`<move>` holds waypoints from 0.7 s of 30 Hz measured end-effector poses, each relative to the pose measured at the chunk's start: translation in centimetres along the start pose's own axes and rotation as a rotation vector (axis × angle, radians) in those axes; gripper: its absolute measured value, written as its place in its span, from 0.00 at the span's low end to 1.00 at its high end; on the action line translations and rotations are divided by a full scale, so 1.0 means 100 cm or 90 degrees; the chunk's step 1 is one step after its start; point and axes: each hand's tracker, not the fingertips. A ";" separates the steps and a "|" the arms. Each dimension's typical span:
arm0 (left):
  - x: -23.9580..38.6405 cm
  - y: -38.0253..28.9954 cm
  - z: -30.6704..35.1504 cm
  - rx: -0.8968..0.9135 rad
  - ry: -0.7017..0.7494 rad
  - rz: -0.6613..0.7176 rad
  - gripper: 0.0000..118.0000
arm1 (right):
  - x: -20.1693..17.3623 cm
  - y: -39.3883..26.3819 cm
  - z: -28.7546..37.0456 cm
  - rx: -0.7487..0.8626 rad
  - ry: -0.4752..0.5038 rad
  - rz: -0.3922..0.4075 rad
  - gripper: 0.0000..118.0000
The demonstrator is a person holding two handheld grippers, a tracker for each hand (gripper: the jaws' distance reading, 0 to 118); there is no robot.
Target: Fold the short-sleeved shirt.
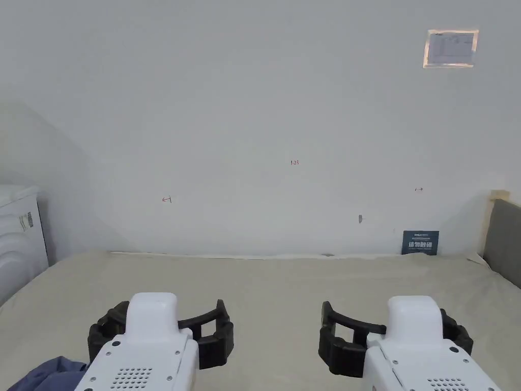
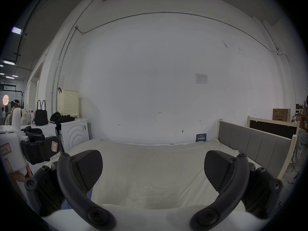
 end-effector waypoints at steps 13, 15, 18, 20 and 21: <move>0.004 0.007 -0.011 0.005 -0.005 0.001 1.00 | 0.005 0.009 -0.016 0.004 0.004 0.001 1.00; 0.003 0.008 -0.012 0.004 -0.001 0.010 1.00 | 0.006 0.011 -0.018 0.010 0.003 -0.001 1.00; 0.000 0.009 -0.011 0.005 -0.005 0.012 1.00 | 0.007 0.012 -0.020 0.008 0.000 -0.001 1.00; 0.001 0.009 -0.011 0.005 0.001 -0.002 1.00 | 0.007 0.012 -0.021 0.008 0.000 0.000 1.00; 0.001 0.009 -0.011 0.006 0.005 -0.010 1.00 | 0.007 0.012 -0.021 0.009 0.000 0.001 1.00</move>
